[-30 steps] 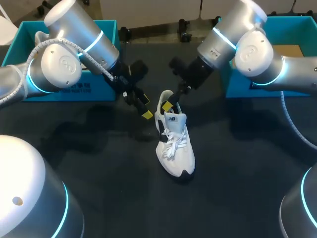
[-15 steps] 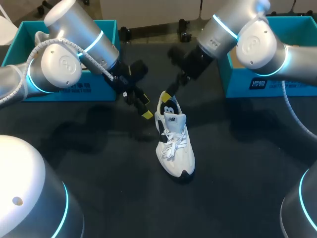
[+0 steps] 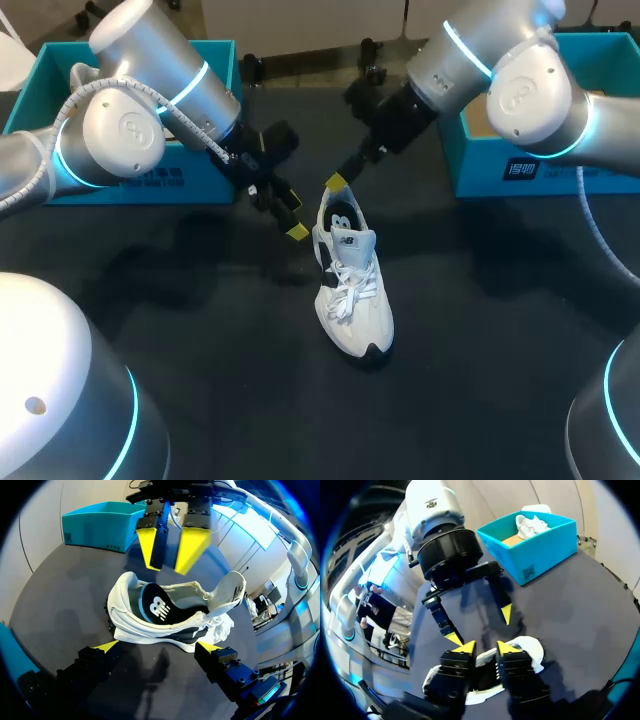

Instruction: Take the shoe out of the shoebox, open the shoe tongue, remove and reinsert the insole, then place the shoe into the shoebox

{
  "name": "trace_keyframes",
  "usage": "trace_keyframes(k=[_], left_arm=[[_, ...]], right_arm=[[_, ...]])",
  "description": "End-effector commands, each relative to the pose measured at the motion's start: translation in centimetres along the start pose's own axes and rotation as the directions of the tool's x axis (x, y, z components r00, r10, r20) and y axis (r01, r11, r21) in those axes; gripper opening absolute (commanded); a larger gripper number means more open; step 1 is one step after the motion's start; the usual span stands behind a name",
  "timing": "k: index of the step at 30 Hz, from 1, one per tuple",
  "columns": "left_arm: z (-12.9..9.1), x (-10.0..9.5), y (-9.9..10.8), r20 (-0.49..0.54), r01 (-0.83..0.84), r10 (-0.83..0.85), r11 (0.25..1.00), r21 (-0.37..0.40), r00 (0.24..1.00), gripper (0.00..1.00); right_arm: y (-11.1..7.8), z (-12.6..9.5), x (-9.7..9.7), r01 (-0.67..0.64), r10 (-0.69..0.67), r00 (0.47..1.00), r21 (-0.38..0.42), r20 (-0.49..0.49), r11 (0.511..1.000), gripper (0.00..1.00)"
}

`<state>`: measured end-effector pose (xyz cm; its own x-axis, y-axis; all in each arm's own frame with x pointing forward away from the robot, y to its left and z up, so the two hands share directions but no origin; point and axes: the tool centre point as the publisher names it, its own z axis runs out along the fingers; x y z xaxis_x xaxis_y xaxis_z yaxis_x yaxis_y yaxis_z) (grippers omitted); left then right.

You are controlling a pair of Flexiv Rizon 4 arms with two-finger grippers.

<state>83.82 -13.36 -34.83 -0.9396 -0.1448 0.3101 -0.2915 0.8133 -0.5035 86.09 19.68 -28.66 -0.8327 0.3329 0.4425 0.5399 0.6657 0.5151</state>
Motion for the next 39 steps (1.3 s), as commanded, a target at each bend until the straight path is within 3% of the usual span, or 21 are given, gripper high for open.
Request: trace_keyframes(k=[1,12,16,26,32,39], left_arm=[[-0.3,0.1,0.1,-0.001,-0.004,0.004,1.000,-0.005,1.000,1.00],[-3.4,1.3,0.1,0.027,-0.052,0.053,0.999,-0.015,0.998,1.00],[-4.6,1.5,0.3,0.042,-0.060,0.061,0.998,-0.033,0.997,1.00],[-9.1,1.3,1.0,0.075,-0.043,0.048,0.997,-0.067,0.996,1.00],[-13.3,1.5,1.1,0.075,-0.055,0.063,0.993,-0.101,0.995,1.00],[-16.4,1.6,1.5,0.063,-0.096,0.101,0.992,-0.081,0.993,1.00]], right_arm=[[-0.9,-0.8,0.6,-0.026,0.027,0.998,-0.032,0.049,0.999,0.00],[-2.0,-1.4,0.2,-0.173,0.183,0.973,-0.079,0.142,0.982,0.00],[-2.7,-1.6,0.2,-0.234,0.240,0.954,-0.058,0.179,0.971,0.00],[-3.2,-1.6,1.0,-0.306,0.310,0.922,-0.057,0.231,0.950,0.00],[-3.2,-1.6,1.0,-0.306,0.310,0.922,-0.057,0.231,0.950,0.00],[-3.2,-1.6,1.0,-0.306,0.310,0.922,-0.057,0.231,0.950,0.00]])
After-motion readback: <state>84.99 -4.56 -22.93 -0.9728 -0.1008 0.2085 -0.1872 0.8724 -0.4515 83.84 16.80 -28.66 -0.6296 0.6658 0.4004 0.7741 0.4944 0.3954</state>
